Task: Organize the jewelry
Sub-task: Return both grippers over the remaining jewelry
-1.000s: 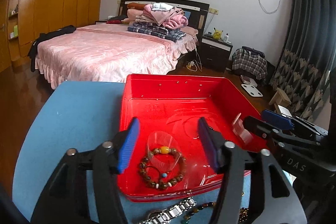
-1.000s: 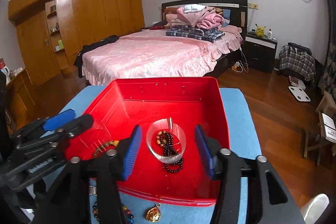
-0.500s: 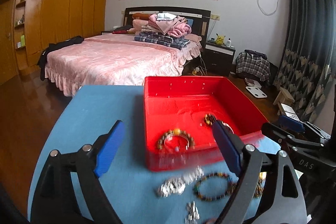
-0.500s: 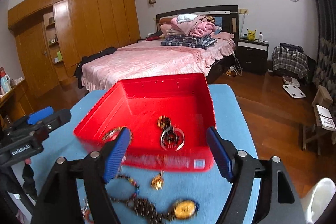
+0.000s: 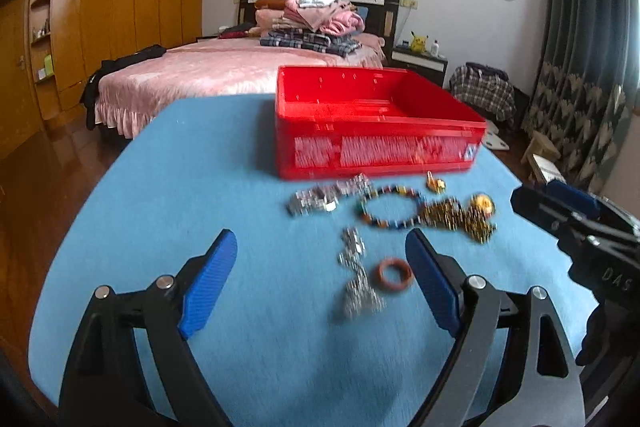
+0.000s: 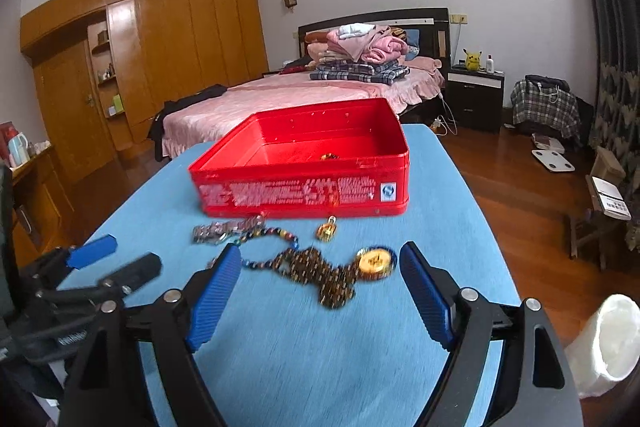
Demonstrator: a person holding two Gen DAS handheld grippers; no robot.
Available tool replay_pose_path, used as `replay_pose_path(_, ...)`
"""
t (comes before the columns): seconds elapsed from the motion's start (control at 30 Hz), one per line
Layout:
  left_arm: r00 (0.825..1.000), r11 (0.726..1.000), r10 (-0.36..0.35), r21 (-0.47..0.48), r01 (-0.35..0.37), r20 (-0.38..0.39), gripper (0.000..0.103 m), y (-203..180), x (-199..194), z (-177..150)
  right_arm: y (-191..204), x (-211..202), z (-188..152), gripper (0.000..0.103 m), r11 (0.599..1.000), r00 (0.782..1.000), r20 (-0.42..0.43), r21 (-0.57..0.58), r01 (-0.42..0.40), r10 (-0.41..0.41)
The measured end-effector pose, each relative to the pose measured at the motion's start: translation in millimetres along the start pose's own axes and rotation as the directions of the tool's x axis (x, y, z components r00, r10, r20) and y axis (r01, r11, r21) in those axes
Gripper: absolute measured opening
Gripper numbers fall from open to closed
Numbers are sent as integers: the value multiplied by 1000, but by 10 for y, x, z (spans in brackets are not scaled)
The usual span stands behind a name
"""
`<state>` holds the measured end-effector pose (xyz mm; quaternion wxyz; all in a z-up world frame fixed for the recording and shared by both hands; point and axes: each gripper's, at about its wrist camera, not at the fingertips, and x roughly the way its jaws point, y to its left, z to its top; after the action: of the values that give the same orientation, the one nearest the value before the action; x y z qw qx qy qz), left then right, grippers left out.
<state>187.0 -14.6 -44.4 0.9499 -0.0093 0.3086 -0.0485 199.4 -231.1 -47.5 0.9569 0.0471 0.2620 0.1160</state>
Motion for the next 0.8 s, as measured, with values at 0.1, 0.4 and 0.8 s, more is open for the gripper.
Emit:
replay_pose_path(0.1,1000,1000,-9,-5,9,-24,78,-38,24,-114,11,-51,-80,80,1000,1000,3,-6,2,-2)
replay_pose_path(0.4,994,999,-37,-18,35,-99,65,-116,161,-311,10,-68,-197,80,1000,1000,-10,-4,3,-3)
replay_pose_path(0.8,995,1000,-8,-14,7,-96,59,-138,279,-361,-19,-54,-238,80,1000,1000,-18,0,1,-1)
